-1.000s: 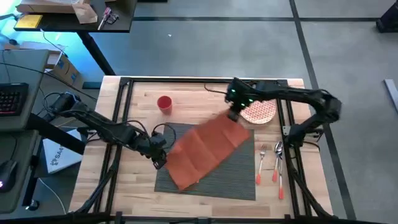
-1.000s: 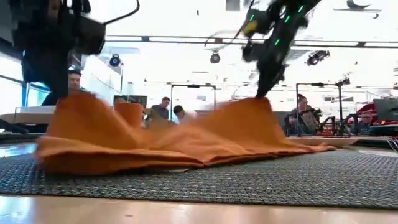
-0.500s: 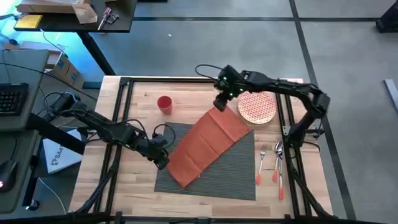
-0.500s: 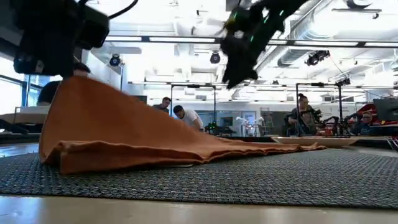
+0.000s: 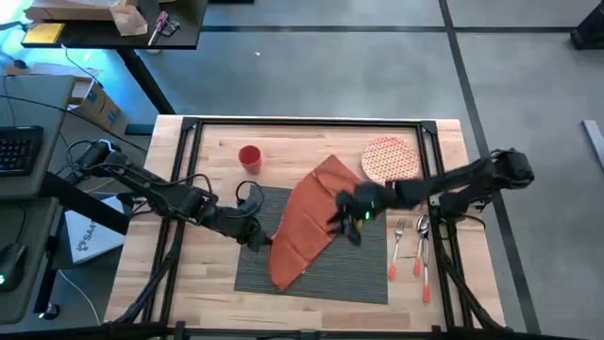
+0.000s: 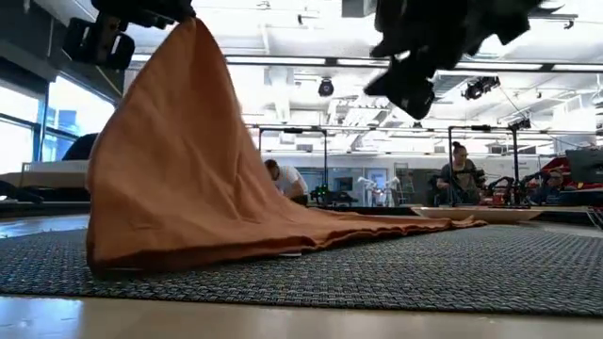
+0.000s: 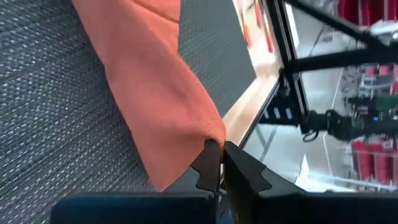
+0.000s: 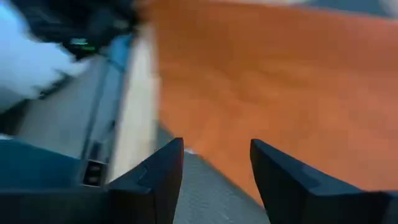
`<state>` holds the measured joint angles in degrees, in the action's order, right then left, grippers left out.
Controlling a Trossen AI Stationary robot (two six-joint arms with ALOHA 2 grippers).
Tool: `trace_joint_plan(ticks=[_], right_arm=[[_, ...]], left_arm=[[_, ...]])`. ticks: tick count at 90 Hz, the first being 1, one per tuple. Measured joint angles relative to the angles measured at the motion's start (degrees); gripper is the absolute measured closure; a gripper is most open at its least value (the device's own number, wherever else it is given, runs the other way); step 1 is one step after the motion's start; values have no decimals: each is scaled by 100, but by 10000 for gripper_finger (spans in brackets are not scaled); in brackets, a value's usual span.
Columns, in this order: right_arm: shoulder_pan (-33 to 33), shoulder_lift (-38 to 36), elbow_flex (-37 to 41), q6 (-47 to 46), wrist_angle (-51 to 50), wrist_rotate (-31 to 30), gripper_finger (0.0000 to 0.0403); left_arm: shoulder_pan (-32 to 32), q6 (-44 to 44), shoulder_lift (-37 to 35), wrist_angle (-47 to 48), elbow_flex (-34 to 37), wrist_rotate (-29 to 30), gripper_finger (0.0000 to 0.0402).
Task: Set table place
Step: Fold the orange table napkin
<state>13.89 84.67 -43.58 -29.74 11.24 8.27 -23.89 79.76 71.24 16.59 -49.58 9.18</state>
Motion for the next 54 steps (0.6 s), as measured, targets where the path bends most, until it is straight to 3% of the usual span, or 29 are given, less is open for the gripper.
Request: trace_joint_plan(ticks=[9,24,54], right_arm=[[732,752,-390,-26,373,-626,194],[1473,2390,-2048,-67,190,-1826,159],[1931,5147,-6290,-495,-3155,-4009,146]], left_arm=[[-14,9,2,23,4,-23,401],[-14,-445,2,24,4,-144,401],[-33,-1435,2,25,4,-255,401]])
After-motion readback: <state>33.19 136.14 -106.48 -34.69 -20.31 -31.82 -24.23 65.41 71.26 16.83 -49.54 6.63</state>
